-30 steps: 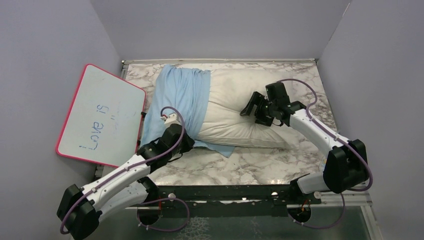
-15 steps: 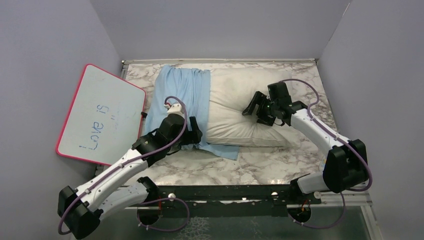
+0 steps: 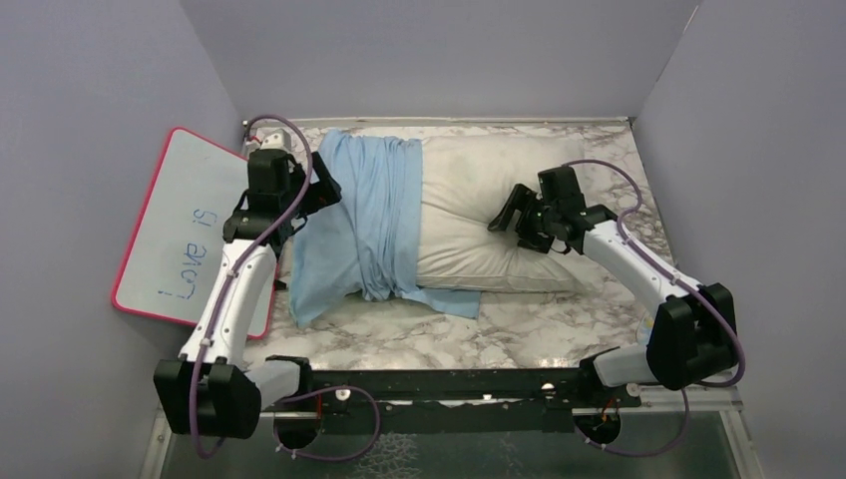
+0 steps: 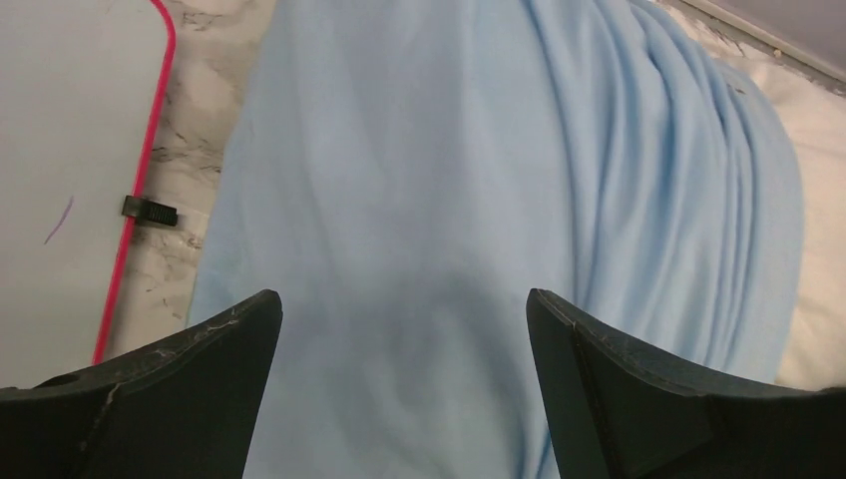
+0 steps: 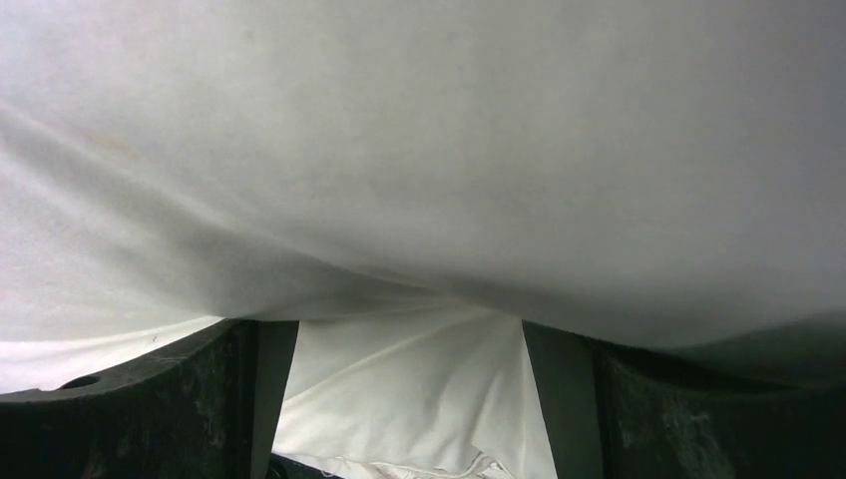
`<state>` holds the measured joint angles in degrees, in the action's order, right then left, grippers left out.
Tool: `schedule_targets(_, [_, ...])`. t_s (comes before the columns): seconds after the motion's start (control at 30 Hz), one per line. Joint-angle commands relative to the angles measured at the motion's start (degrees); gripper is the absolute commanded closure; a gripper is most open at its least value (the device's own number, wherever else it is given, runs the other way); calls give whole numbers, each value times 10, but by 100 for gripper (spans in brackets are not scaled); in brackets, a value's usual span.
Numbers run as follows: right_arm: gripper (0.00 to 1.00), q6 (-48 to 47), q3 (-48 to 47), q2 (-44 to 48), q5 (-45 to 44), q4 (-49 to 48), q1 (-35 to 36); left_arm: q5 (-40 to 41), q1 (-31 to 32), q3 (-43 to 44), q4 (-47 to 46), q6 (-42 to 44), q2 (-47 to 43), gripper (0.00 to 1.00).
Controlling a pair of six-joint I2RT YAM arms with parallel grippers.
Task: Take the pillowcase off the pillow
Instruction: Remove the pillow from the pillowcase.
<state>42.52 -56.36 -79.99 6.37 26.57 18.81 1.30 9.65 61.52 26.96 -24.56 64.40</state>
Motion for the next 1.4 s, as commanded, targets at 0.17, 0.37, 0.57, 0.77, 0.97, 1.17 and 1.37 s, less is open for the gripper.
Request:
schedule_targets(0.17, [13, -37, 35, 8, -98, 78, -37, -431, -91, -107, -188, -51, 120, 12])
schedule_targets(0.37, [12, -80, 10, 86, -60, 63, -37, -480, -31, -158, -236, -42, 153, 39])
schedule_targets(0.57, [12, -126, -16, 148, 98, -20, -35, -427, 40, -178, -236, -22, 167, 42])
schedule_targets(0.77, [12, -165, -119, 83, 48, 1, 11, -396, 56, -209, -245, -26, 156, 41])
schedule_targets(0.97, [16, -169, -244, -46, -95, 76, 54, -313, 56, -216, -208, -24, 94, 20])
schedule_targets(1.17, [21, -120, -253, -201, -157, 140, 51, -199, 37, -179, -118, 6, 29, 8])
schedule_targets(1.37, [23, -96, -188, -223, -122, 104, 50, -231, -131, -179, -92, -2, 29, 6])
